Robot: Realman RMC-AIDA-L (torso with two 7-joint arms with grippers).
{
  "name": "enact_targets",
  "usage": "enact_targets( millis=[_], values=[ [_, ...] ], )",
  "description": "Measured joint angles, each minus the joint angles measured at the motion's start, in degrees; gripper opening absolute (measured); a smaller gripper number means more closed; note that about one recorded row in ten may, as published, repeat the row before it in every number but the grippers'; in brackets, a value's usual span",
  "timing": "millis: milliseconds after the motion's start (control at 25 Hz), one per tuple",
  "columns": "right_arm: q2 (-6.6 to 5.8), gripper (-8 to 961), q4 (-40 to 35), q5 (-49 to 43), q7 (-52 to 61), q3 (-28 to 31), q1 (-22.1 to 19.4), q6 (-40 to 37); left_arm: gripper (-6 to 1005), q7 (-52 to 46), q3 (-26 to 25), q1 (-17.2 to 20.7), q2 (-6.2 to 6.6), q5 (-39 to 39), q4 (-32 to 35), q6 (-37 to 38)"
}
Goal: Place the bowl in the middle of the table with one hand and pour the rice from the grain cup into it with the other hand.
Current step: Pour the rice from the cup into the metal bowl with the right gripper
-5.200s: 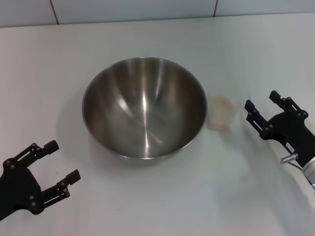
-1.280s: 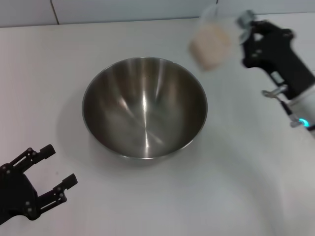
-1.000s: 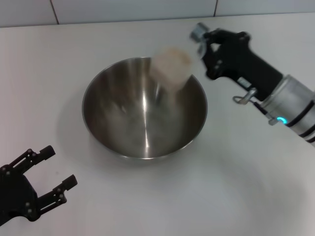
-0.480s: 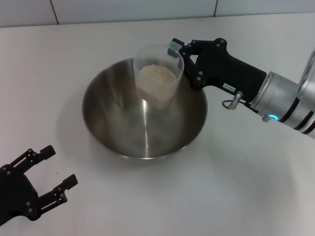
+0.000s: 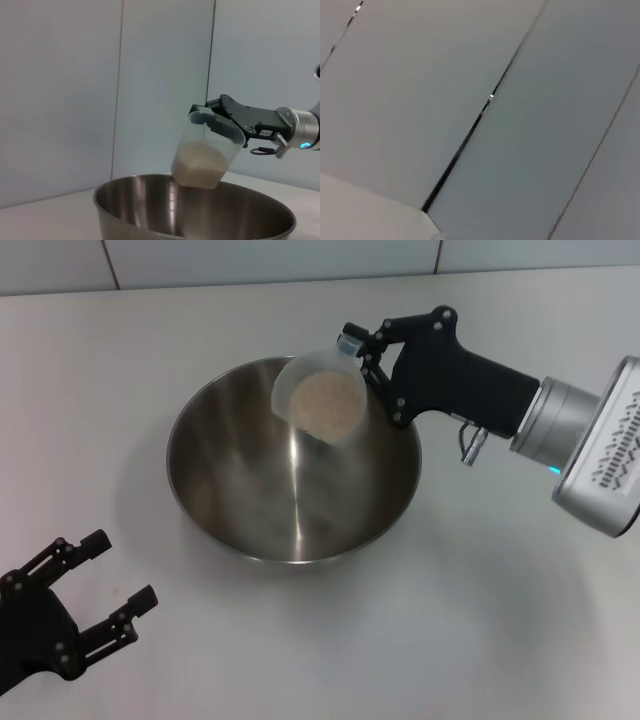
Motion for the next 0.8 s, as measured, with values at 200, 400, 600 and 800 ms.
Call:
enact_targets(
  millis=[200, 400, 600, 800],
  values=[
    [0.04, 16, -1.5, 0.1, -11.1, 0.0, 1.2, 0.7, 814, 0.1, -1.8, 0.0, -0.17, 0.0, 0.0, -1.4],
    [0.13, 16, -1.2, 0.1, -23.1, -0.4, 2.3, 1.6, 814, 0.1, -2.0, -0.4, -0.26, 0.2, 0.0, -3.0],
    [0.40, 15, 2.7, 0.1, -41.6, 0.0, 2.2, 2.9, 814, 0.2, -1.9, -0.4, -0.51, 0.3, 0.0, -3.1],
    [0.49, 15, 6.4, 0.2, -57.9, 0.6, 1.3, 5.5, 814, 0.5, -1.6, -0.2, -0.70, 0.3, 0.0, -3.2]
  ],
)
